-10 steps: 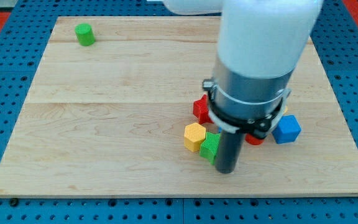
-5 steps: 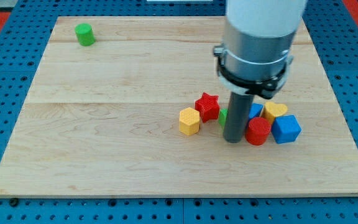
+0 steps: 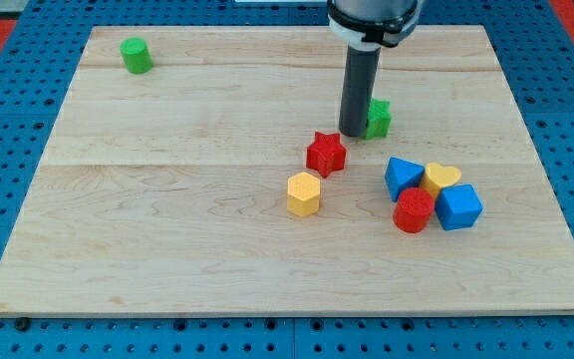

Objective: Slide the green star to the vertical top side of the red star

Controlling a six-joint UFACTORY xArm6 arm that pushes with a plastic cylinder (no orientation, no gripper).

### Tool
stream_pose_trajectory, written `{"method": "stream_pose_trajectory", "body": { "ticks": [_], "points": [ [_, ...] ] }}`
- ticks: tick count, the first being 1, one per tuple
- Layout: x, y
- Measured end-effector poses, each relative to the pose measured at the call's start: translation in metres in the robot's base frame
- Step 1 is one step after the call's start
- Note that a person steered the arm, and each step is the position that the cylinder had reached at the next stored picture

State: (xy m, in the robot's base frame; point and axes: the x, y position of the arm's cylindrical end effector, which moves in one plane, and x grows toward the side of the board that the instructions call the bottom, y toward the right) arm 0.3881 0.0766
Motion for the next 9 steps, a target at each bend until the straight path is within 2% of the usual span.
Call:
{"method": "stream_pose_trajectory", "body": {
  "ticks": [3, 4, 5, 7, 8, 9],
  "points": [
    [0.017, 0.062],
    [0.0, 0.077],
    [-0.041, 0.084],
    [-0.119, 0.045],
    [-0.151, 0.057],
    [-0.161, 0.041]
  ]
}}
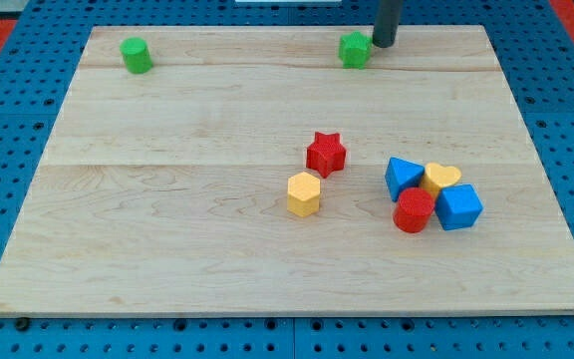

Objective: Slide the green star to the vertical top side of the red star

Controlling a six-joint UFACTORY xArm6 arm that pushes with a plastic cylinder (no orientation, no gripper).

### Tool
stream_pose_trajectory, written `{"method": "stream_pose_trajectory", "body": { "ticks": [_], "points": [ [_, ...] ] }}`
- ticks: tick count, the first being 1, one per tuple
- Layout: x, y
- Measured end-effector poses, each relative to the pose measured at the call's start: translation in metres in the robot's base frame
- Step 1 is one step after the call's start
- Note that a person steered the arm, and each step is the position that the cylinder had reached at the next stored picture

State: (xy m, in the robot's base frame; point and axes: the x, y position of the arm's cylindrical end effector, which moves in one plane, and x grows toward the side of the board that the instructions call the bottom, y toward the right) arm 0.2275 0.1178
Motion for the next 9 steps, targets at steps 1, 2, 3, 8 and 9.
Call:
{"method": "stream_pose_trajectory", "body": {
  "ticks": [1, 2, 3, 8, 9],
  "points": [
    [0.034, -0.061],
    [0.045, -0.034],
    [0.068, -0.03],
    [0.062, -0.087],
    [0.041, -0.087]
  ]
}}
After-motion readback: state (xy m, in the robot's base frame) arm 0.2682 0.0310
